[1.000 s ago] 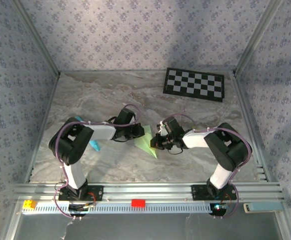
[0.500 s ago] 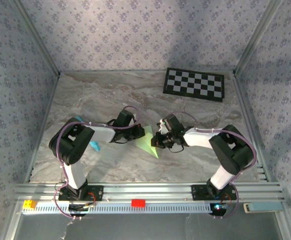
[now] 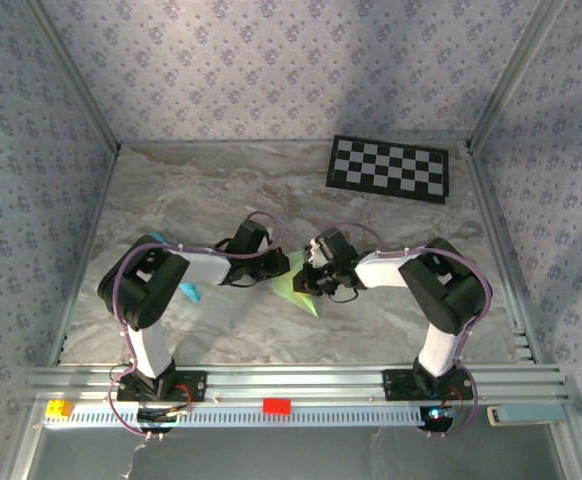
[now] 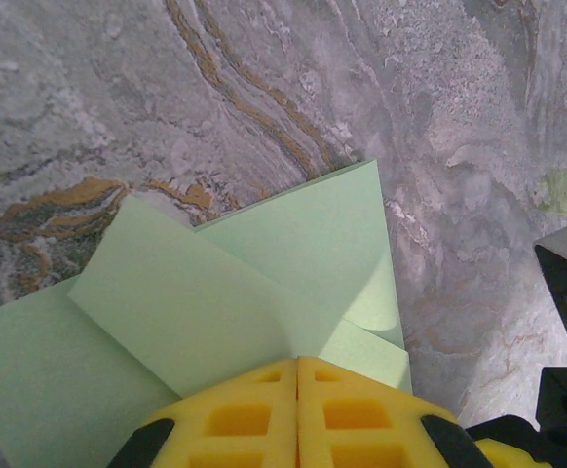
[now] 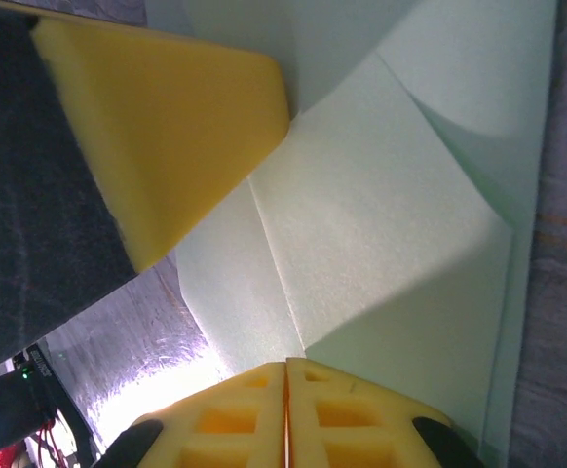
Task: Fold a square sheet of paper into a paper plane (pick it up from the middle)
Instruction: Fourth fold the wing at the center of the table.
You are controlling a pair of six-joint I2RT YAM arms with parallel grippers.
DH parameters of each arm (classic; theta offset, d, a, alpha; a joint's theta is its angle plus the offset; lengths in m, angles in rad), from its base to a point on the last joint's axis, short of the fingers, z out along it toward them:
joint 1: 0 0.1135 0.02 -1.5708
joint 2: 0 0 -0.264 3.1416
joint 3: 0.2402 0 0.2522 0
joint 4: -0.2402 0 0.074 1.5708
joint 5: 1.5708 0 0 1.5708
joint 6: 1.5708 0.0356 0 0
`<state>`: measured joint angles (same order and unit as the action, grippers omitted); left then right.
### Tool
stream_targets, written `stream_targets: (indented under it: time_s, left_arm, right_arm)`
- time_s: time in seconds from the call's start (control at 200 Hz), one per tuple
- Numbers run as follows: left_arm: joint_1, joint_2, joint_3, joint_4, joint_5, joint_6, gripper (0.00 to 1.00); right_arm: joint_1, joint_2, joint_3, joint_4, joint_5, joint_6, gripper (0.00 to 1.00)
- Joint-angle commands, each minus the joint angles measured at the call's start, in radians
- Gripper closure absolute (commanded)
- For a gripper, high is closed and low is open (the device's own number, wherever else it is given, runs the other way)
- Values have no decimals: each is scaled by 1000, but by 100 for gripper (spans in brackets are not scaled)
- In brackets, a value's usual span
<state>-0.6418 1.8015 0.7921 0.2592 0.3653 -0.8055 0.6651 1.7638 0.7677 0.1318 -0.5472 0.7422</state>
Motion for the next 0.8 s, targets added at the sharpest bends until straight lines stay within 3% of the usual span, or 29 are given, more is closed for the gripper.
stream_targets:
  time_s: [0.0,0.285,0.55,0.795]
  left_arm:
    - [-4,32,-19,-92,-52,6,93]
    - [-3,39,-15,-94,-52,5,93]
    - [-5,36,-12,-93,-51,2,93]
    - [-3,35,-5,-99,-49,3,93]
  right_arm:
    - [-8,-20,-43,-50,2,12,89]
    - [-6,-132,-73,-62,-65,-28,86]
    - [-15,-108,-166,-91,-2,-33,85]
    - [-30,-143,-212,-44,-32,2,85]
